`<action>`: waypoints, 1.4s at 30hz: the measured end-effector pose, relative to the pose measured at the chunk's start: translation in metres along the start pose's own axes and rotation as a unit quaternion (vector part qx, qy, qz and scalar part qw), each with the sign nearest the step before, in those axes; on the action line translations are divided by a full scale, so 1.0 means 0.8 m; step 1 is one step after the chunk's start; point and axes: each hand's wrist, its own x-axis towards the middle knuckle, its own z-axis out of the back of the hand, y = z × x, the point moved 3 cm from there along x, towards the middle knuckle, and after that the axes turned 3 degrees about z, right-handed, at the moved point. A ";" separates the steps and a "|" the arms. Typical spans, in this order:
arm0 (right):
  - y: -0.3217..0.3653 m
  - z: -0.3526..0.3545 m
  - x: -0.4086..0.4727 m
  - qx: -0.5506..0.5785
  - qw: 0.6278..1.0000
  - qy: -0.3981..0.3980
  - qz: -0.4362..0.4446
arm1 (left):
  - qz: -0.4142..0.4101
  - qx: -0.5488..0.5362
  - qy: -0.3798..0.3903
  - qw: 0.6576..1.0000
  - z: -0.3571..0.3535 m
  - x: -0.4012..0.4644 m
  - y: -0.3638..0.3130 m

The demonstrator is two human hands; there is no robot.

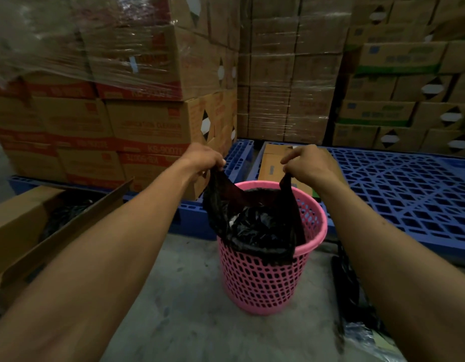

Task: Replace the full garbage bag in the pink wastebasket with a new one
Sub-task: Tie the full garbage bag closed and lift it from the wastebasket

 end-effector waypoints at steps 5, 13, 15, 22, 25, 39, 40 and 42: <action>-0.007 0.007 0.005 0.138 0.989 0.001 -0.050 | -0.053 -0.106 0.022 0.993 -0.019 -0.018 -0.059; 0.010 0.011 0.006 0.200 0.967 0.156 0.000 | -0.092 -0.315 0.185 0.926 -0.085 -0.021 -0.060; 0.009 0.004 0.004 0.191 0.966 0.172 0.015 | -0.071 -0.348 0.200 0.913 -0.105 -0.016 -0.042; -0.008 -0.015 0.005 0.235 0.954 0.185 0.005 | -0.004 -0.352 0.230 0.907 -0.167 -0.021 -0.007; -0.023 -0.019 0.016 0.211 0.964 0.160 0.020 | -0.003 -0.315 0.216 0.924 -0.184 -0.015 0.004; -0.052 -0.090 0.051 0.041 0.988 0.015 0.149 | -0.069 -0.112 0.098 0.987 -0.168 0.010 0.045; -0.053 -0.098 0.054 0.062 0.985 0.028 0.159 | -0.076 -0.114 0.093 0.986 -0.166 0.011 0.046; -0.057 -0.113 0.056 0.101 0.976 0.058 0.185 | -0.092 -0.113 0.089 0.985 -0.165 0.017 0.052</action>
